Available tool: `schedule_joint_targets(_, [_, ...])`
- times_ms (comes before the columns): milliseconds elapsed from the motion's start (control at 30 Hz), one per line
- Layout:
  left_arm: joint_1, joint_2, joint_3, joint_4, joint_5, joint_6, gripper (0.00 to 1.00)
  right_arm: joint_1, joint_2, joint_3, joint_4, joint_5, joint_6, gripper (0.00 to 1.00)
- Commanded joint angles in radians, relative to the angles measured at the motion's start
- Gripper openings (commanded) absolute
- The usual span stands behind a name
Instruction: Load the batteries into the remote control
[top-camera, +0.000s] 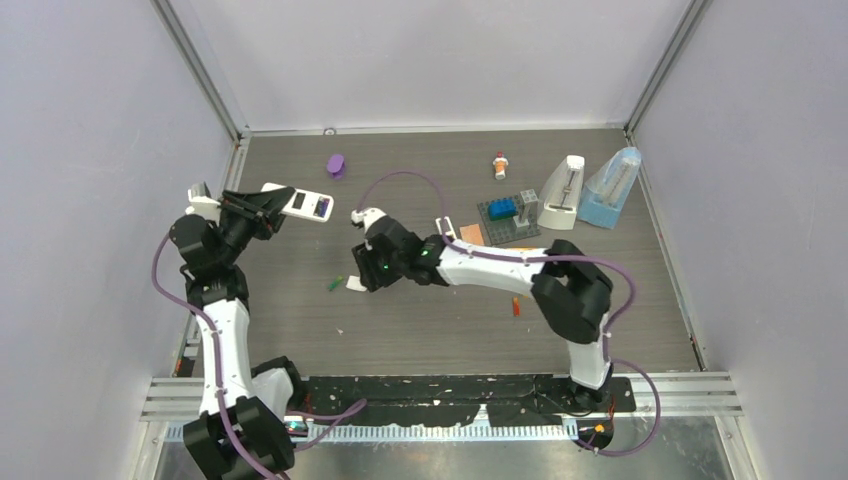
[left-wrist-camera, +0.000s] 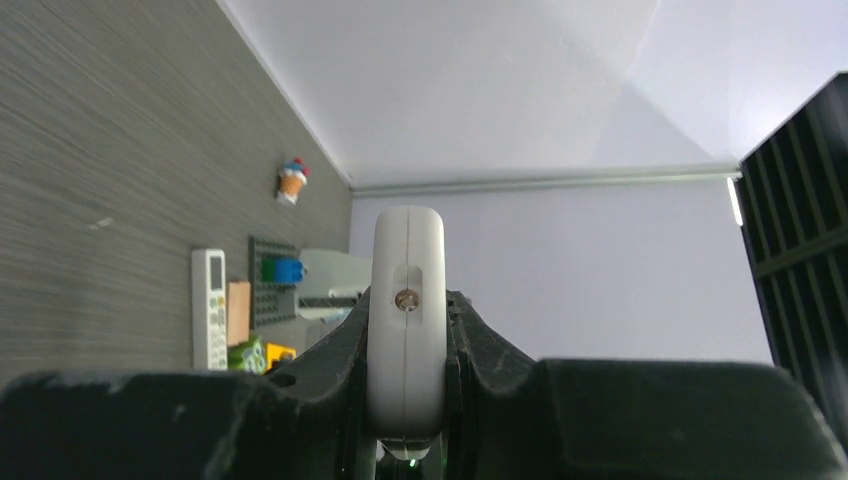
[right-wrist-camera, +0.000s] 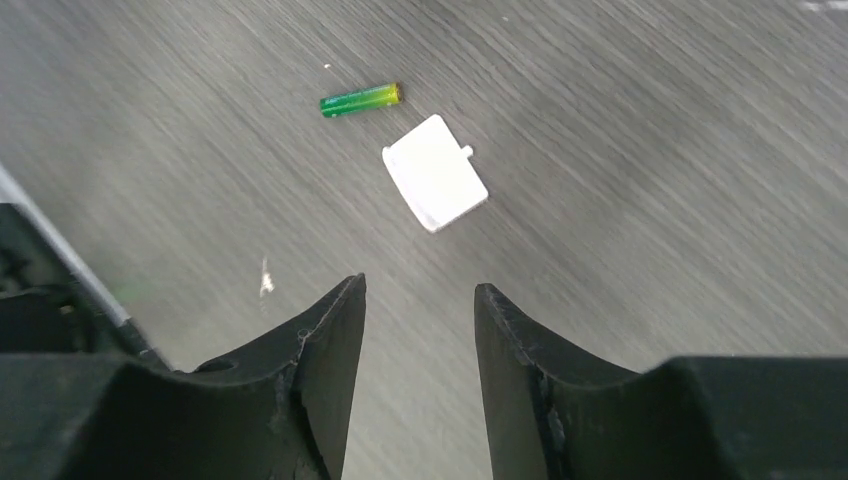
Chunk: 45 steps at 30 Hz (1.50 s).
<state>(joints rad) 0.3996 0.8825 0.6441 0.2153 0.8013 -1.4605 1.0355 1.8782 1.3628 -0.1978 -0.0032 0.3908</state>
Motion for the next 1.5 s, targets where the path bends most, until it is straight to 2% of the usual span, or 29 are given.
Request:
schedule_joint_targets(0, [0.026,0.023,0.09,-0.088,-0.153,0.104,0.0,0.045,0.076,0.165,-0.005,0.102,-0.172,0.51])
schedule_joint_targets(233, [0.057,0.119,0.141,-0.091,-0.16,0.105,0.0,0.086,0.252,0.305,-0.033,0.114,-0.296,0.54])
schedule_joint_targets(433, [0.084,0.135,0.15,-0.116,-0.19,0.125,0.0,0.102,0.322,0.364,-0.063,0.13,-0.317,0.41])
schedule_joint_targets(800, [0.089,0.136,0.113,-0.151,-0.205,0.152,0.0,0.103,0.366,0.352,-0.101,0.154,-0.315,0.32])
schedule_joint_targets(1000, [0.088,0.137,0.111,-0.149,-0.194,0.158,0.0,0.098,0.385,0.359,-0.118,0.144,-0.301,0.19])
schedule_joint_targets(1133, [0.088,0.128,0.106,-0.159,-0.188,0.166,0.0,0.084,0.374,0.363,-0.126,0.105,-0.269,0.07])
schedule_joint_targets(1300, [0.087,0.106,0.077,-0.166,-0.175,0.157,0.0,0.039,0.279,0.319,-0.097,-0.024,-0.177,0.05])
schedule_joint_targets(1467, [0.088,0.071,0.023,-0.135,-0.126,0.105,0.0,-0.037,0.105,0.158,0.027,-0.211,0.0,0.05])
